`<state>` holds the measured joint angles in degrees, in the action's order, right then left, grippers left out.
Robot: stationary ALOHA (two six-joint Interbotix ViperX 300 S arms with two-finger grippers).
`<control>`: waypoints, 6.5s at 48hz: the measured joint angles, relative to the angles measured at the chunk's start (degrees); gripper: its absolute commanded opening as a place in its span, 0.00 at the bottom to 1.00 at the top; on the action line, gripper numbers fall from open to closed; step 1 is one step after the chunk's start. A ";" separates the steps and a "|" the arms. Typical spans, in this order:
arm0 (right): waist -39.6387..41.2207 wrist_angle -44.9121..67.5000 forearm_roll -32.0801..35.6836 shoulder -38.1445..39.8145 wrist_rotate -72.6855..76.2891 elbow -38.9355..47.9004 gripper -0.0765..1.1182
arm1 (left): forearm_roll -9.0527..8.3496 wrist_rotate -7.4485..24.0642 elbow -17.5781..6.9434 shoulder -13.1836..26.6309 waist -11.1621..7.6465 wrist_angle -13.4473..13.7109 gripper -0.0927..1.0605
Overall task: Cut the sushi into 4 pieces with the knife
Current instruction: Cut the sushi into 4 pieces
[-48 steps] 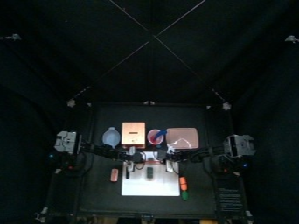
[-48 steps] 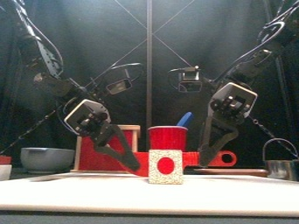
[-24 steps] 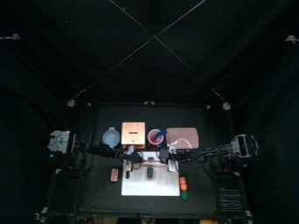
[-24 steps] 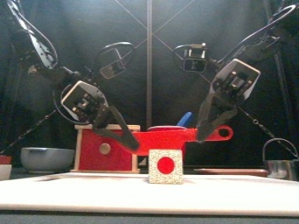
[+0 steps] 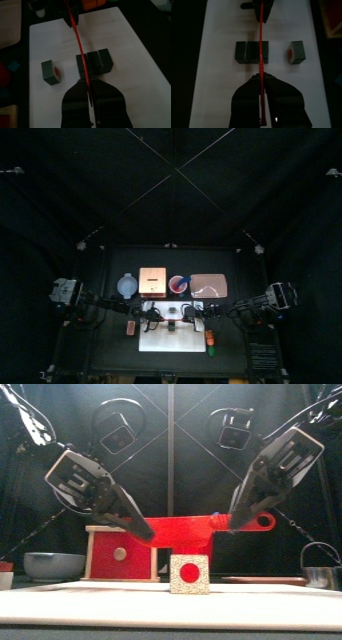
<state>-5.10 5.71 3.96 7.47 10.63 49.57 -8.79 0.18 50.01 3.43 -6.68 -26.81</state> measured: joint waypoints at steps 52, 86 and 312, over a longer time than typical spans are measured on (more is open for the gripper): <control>0.26 1.93 -0.70 -0.53 0.00 1.05 0.17 | 0.26 0.00 0.62 1.23 0.88 -3.25 0.27; 0.26 4.22 -3.69 -3.08 0.00 2.11 0.17 | 0.88 -0.18 0.62 3.08 0.97 -3.69 0.27; -6.15 4.83 -7.38 -4.92 0.18 0.88 0.17 | 7.03 -0.44 -0.35 5.54 -7.03 -4.31 0.27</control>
<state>-11.25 10.55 -3.43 2.55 10.81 50.45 -1.76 -0.26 49.66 8.96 -13.71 -31.11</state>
